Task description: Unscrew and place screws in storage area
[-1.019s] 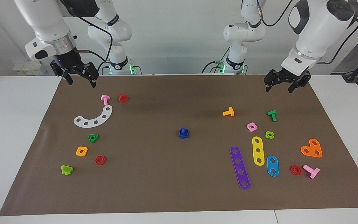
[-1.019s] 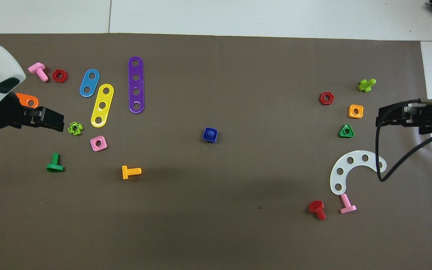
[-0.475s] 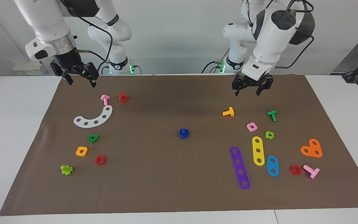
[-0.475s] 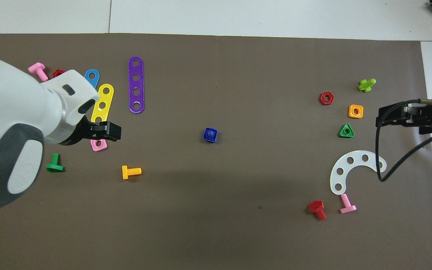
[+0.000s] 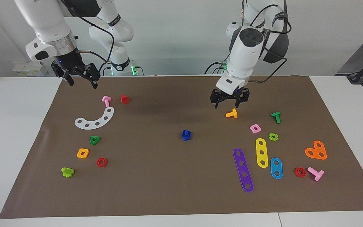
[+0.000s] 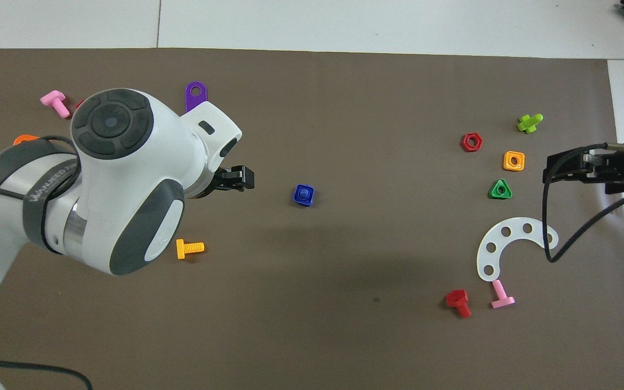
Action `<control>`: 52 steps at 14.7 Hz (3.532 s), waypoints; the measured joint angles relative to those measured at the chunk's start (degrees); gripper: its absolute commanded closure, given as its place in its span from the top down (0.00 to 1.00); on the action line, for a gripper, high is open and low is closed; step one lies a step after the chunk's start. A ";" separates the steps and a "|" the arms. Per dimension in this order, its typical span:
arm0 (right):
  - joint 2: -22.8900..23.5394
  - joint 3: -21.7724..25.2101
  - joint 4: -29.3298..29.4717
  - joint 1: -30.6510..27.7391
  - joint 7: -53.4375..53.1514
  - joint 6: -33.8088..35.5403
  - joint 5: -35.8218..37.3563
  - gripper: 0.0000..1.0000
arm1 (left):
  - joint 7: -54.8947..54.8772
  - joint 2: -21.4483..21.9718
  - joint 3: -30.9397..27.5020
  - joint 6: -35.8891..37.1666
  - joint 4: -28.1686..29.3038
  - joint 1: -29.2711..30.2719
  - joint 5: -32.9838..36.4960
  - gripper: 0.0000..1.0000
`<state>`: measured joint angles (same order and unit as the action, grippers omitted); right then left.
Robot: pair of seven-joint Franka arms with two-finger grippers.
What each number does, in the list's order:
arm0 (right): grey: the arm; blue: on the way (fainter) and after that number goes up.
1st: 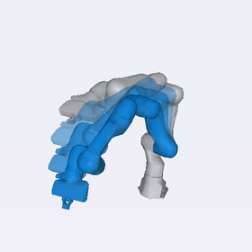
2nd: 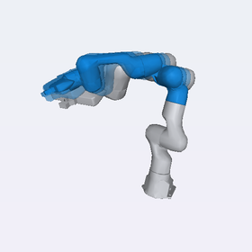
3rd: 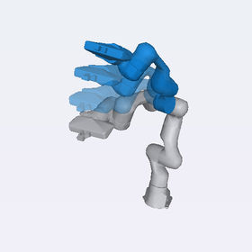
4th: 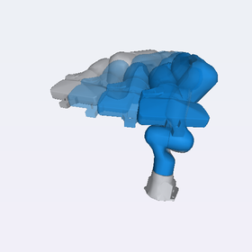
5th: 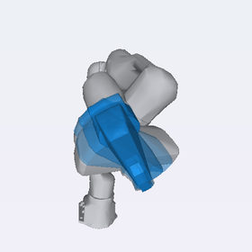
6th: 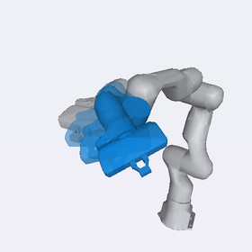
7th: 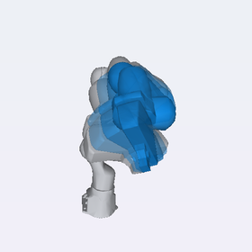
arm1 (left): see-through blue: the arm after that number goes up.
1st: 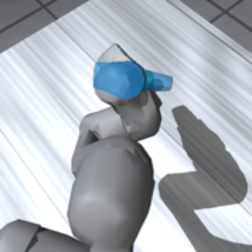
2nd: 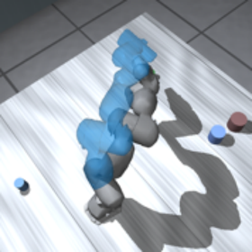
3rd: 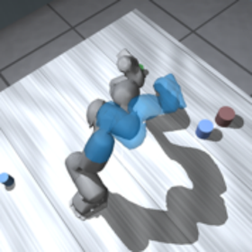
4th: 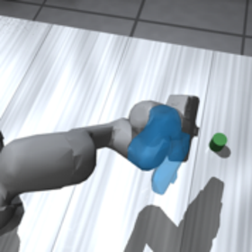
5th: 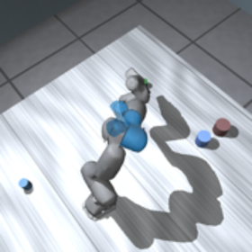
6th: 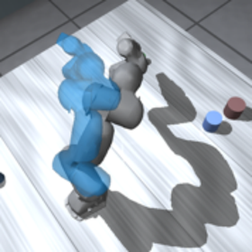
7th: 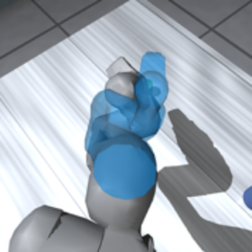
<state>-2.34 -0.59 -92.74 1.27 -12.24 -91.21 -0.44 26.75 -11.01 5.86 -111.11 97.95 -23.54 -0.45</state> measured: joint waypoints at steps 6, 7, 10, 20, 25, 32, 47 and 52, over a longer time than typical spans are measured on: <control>0.00 0.00 0.00 0.00 0.00 0.00 0.00 1.00 | 4.62 -10.75 -0.03 -6.92 -4.41 -5.55 0.00 0.97; 0.00 0.00 0.00 0.00 0.00 0.00 0.00 1.00 | 4.80 -12.38 -0.06 -8.48 -4.86 -6.11 0.00 0.97; 0.00 0.00 0.00 0.00 0.00 0.00 0.00 1.00 | 4.81 -15.55 -0.05 -11.33 -5.69 -7.19 1.05 0.96; 0.00 0.00 0.00 0.00 0.00 0.00 0.00 1.00 | 4.63 -17.76 -0.03 -15.40 -5.88 -8.47 3.89 0.90; 0.00 0.00 0.00 0.00 0.00 0.00 0.00 1.00 | 3.90 -18.81 -0.03 -16.23 -5.58 -9.17 4.16 0.87; 0.00 0.00 0.00 0.00 0.00 0.00 0.00 1.00 | 1.28 -19.96 0.06 -18.61 -4.01 -9.31 4.71 0.81; 0.00 0.00 0.00 0.00 0.00 0.00 0.00 1.00 | -0.36 -19.97 0.18 -18.74 -3.22 -9.76 4.71 0.60; 0.00 0.00 0.00 0.00 0.00 0.00 0.00 1.00 | -0.37 -19.97 0.16 -18.74 -3.21 -9.76 4.71 0.54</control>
<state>-2.34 -0.59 -92.74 1.27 -12.24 -91.21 -0.44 26.38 -30.98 6.02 -129.85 94.74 -33.31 4.26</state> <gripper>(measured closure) 0.000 0.423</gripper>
